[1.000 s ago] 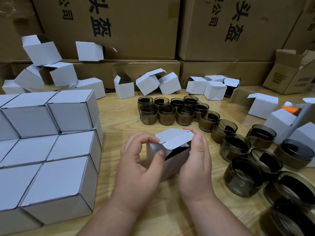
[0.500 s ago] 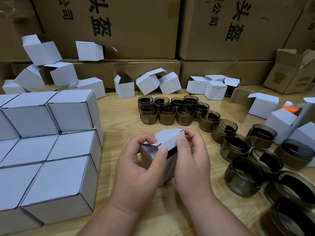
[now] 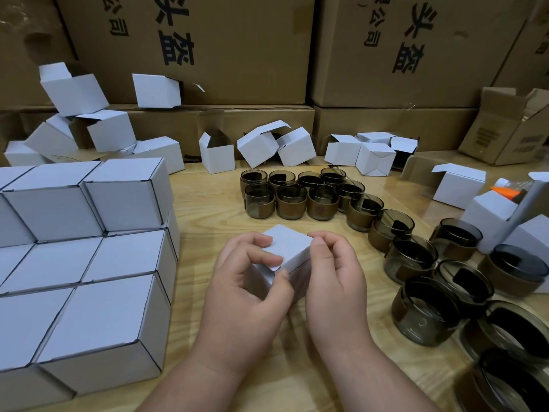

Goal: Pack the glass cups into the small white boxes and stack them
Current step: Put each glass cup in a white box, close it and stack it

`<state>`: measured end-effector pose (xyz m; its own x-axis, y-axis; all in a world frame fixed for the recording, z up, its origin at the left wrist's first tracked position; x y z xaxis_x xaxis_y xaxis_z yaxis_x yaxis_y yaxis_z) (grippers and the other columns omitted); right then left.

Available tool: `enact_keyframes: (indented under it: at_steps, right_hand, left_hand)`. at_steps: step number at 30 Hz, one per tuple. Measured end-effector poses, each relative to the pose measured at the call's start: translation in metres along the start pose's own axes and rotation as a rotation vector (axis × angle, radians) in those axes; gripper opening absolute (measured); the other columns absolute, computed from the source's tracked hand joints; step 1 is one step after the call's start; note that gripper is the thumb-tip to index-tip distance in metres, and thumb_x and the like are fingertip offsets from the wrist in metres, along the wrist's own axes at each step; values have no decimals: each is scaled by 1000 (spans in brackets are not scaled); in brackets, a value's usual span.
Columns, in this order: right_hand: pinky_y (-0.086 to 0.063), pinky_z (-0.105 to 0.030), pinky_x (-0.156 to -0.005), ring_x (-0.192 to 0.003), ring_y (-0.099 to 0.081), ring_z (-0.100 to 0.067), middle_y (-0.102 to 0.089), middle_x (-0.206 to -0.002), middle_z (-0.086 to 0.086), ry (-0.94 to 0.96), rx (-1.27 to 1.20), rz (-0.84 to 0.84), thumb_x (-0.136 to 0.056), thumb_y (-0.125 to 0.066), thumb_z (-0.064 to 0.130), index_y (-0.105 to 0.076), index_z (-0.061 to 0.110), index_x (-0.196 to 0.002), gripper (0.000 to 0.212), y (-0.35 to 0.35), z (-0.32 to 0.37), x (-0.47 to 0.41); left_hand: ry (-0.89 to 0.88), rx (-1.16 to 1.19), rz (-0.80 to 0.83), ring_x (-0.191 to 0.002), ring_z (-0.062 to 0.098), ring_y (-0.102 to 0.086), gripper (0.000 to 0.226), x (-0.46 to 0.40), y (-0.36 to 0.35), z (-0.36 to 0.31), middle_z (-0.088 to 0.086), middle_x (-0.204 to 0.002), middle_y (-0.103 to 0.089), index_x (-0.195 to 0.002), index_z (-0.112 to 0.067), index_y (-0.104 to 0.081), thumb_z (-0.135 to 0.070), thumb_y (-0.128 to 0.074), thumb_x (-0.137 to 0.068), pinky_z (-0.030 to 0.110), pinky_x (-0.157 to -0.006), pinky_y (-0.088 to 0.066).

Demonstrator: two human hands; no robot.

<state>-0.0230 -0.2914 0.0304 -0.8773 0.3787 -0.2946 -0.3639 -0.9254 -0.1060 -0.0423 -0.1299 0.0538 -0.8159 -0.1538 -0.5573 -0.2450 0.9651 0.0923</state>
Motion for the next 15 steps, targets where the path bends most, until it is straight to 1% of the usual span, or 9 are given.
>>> enact_keyframes:
  at_steps: [4,9,11,15]
  right_hand:
    - [-45,-11,-63,-72,-59,4,-68,-80,19,1,4,11,-87,-55,43,-63,38,-88,10,-2,2,0]
    - [-46,-13,-63,-72,-60,1,-68,-78,16,-10,-2,9,-87,-56,46,-64,39,-87,11,-2,0,-1]
    - [-46,-14,-64,-73,-60,0,-69,-79,15,-21,-6,5,-86,-57,47,-65,38,-87,12,-2,-2,-1]
    - [-46,-13,-63,-72,-61,1,-70,-79,15,-37,-13,-14,-86,-56,46,-66,33,-85,17,0,-4,-1]
  left_hand:
    - [21,23,6,-122,10,-59,13,0,1,0,-5,-117,-64,-79,-28,-63,-40,-65,-73,8,-97,-37]
    - [53,54,4,-119,7,-60,15,-1,2,0,-4,-116,-63,-70,-30,-65,-45,-68,-72,6,-94,-36]
    - [65,53,6,-118,7,-60,12,-1,2,1,-4,-117,-62,-71,-34,-66,-46,-68,-72,6,-94,-36]
    - [57,34,5,-117,7,-60,11,-2,2,1,-4,-116,-62,-69,-35,-66,-45,-68,-71,6,-93,-37]
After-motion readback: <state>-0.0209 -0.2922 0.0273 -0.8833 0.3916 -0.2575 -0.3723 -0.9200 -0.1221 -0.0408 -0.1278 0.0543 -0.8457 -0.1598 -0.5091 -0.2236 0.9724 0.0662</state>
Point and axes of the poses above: each hand's wrist, its own x-axis away from the middle knuckle, its own y-axis out of the back of the hand, z = x × y, the point moved 9 cm from there along -x, towards the middle knuckle
